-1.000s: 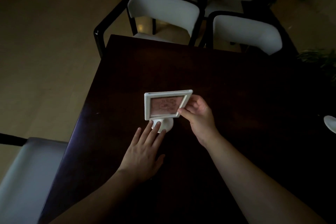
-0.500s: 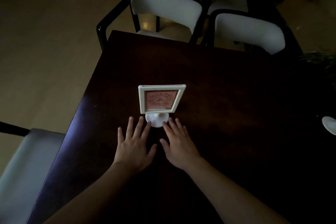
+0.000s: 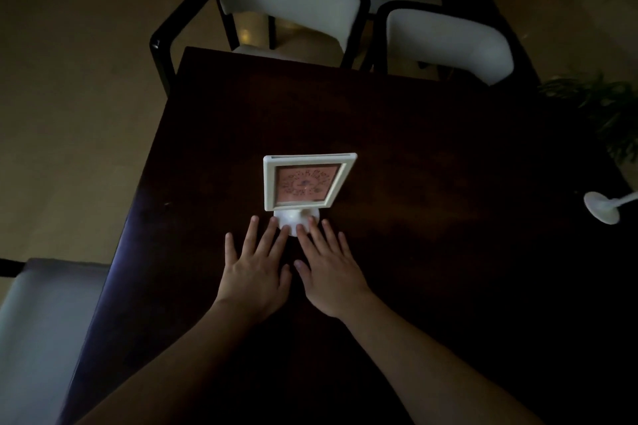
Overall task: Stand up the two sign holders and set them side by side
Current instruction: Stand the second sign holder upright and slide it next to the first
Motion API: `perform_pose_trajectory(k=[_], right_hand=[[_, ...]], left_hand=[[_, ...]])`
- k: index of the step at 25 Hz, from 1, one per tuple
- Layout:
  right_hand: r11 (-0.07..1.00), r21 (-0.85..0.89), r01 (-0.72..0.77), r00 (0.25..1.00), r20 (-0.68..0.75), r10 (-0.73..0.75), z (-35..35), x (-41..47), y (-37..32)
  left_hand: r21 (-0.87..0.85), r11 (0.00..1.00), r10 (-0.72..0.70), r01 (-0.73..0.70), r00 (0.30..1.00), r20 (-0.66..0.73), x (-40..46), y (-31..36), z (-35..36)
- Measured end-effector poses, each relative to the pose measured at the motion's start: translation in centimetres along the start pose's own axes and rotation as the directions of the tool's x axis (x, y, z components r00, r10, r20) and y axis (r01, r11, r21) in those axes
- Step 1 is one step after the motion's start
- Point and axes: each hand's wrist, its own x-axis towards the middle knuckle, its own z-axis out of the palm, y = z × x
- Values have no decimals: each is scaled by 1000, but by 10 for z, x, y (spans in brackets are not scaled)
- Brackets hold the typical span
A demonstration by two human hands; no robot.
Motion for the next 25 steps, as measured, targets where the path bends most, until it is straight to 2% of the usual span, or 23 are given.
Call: perform_pose_trajectory(k=[11,25], right_hand=[[998,29,-63,998,-14,63,0,-31,49],[982,116,-150,987,-42,155,9,-150,197]], left_hand=[[2,996,94,-94,995,23,10,49,7],[33,993,111,-114,990,85,8,243,29]])
